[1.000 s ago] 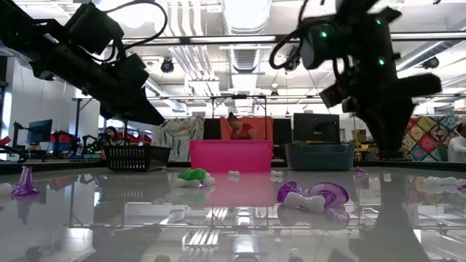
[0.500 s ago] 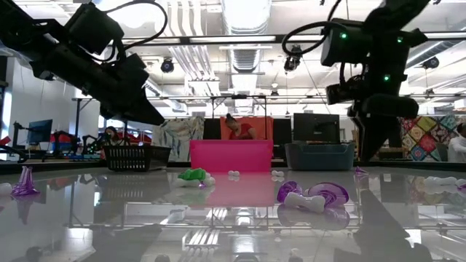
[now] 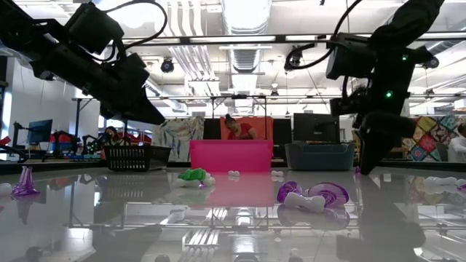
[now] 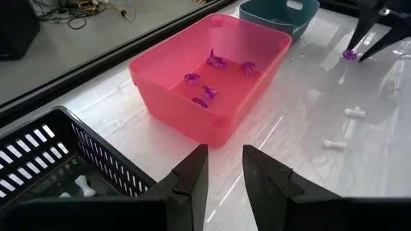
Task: Sort Halloween decoration
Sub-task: Put the purple hat toy into the pink bin
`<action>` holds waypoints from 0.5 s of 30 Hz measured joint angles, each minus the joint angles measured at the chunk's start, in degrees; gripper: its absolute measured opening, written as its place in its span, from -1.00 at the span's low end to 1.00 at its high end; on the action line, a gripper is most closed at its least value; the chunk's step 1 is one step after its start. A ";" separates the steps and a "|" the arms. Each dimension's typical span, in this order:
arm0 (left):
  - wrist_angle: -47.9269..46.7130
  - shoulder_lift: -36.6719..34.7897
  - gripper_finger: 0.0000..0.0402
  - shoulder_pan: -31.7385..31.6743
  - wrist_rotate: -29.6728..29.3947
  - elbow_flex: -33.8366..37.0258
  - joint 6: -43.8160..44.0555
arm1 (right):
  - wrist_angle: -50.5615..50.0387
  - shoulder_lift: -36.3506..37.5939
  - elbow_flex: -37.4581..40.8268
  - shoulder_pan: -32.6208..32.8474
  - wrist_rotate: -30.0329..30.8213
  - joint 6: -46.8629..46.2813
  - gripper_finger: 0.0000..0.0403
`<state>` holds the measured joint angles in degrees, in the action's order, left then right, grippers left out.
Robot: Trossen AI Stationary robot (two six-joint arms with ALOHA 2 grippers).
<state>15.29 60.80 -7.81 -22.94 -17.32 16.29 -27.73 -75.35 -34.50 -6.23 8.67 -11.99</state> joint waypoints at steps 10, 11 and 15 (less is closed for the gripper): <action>0.16 0.00 -0.61 0.00 0.00 0.00 0.14 | 1.47 -3.00 -0.09 -0.14 -0.56 0.00 -0.76; 0.16 0.00 -0.61 0.01 0.00 0.00 0.14 | 1.54 -3.00 -0.09 -0.14 -0.66 0.02 -0.82; 0.17 0.00 -0.61 -0.01 0.00 0.02 0.14 | 1.75 -2.89 -0.07 -0.14 -1.22 0.00 -0.94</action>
<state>15.46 60.80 -7.81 -22.94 -17.30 16.43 -25.98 -78.24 -34.57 -6.37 7.45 -11.99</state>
